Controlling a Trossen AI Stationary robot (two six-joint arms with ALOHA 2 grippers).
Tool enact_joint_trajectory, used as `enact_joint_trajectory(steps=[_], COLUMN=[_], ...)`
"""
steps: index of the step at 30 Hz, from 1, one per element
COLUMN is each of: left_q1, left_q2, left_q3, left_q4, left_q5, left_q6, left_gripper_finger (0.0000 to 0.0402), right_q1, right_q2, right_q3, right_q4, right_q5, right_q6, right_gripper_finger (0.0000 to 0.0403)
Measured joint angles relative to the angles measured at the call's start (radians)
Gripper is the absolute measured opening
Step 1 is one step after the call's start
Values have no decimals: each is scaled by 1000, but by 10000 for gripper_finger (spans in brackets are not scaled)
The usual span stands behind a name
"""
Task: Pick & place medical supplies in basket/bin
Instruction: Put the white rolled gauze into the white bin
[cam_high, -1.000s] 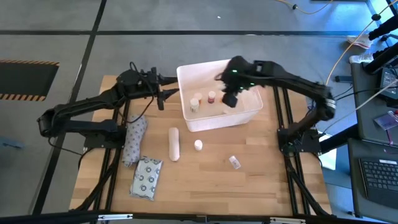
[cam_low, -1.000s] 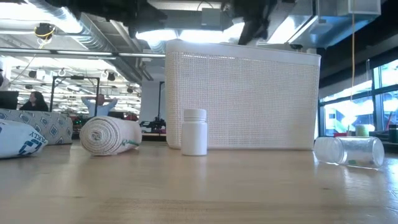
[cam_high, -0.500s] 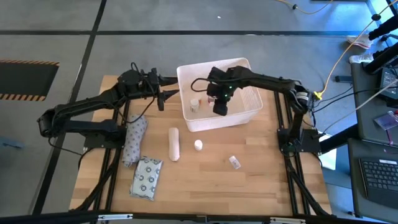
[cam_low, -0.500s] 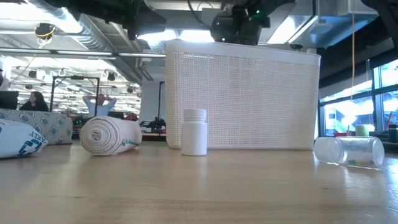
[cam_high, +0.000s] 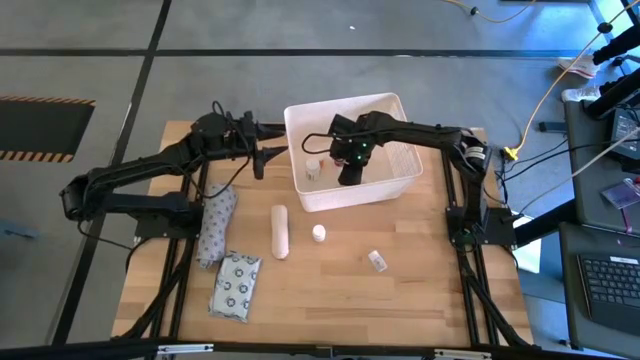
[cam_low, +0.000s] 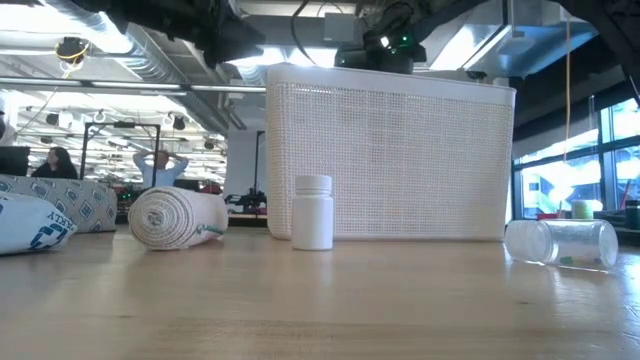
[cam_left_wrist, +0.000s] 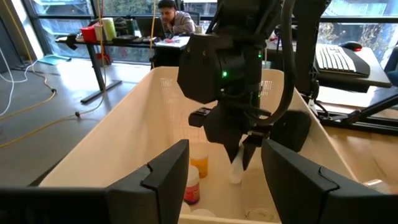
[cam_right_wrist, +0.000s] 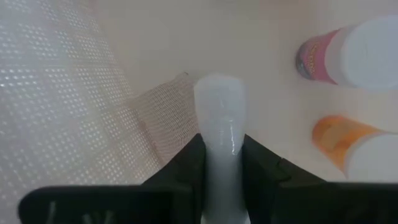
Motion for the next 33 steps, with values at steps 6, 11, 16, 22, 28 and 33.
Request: enact_joint_trajectory(steps=[6,11,16,22,28,33], left_q1=[0,0,0,0,0,0], left_q2=[0,0,0,0,0,0], left_q3=[0,0,0,0,0,0], left_q4=[-26,-35,-36,-36,-36,-36], left_q5=[0,0,0,0,0,0], left_q6=[17,25,26,25,25,25], left_gripper_finger=[194,194,194,194,194,194], right_q1=[0,0,0,0,0,0], right_q2=[0,0,0,0,0,0], right_q3=[0,0,0,0,0,0], right_q4=[-1,-15,-19,-20,-21,-29], right_q5=[-2,-3,-3,-3,-3,-4], right_q6=[-2,-27,-26,-27,-26,-26], right_gripper_finger=[81,81,81,86,126,160])
